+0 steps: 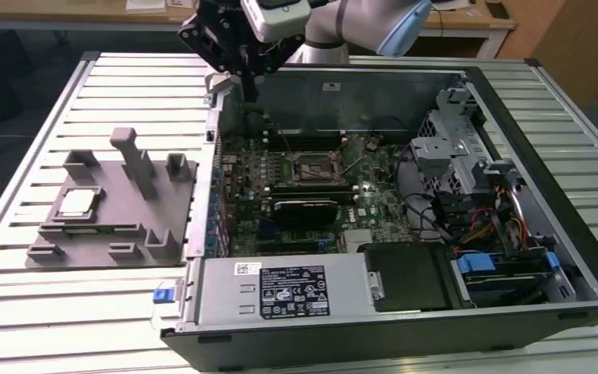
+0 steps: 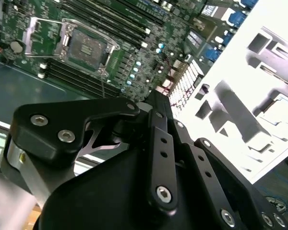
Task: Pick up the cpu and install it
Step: 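Reach for the cpu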
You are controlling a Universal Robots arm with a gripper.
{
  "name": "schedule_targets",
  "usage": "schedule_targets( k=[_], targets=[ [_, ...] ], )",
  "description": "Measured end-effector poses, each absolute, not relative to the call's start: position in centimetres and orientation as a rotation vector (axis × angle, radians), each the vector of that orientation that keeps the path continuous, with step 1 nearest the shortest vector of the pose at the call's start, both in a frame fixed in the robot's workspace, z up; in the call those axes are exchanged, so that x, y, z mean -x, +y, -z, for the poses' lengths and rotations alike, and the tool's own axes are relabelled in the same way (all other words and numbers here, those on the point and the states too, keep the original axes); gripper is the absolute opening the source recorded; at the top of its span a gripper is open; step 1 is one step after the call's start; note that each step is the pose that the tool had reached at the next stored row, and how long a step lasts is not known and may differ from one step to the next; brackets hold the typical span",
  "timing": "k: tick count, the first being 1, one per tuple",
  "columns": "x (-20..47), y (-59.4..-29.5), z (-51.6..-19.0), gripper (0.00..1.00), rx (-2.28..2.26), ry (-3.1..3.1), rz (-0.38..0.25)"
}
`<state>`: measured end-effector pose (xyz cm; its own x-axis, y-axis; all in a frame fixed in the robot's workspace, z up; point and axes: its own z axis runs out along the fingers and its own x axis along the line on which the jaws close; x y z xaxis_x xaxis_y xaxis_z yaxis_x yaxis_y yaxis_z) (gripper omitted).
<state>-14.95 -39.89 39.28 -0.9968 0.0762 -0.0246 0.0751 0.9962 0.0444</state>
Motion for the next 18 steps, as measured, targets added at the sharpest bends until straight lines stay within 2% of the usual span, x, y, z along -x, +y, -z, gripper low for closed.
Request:
schedule_targets(
  k=[18],
  targets=[
    [19.3,-39.9,-38.6,0.11,-0.118,3.112,-0.068]
  ],
)
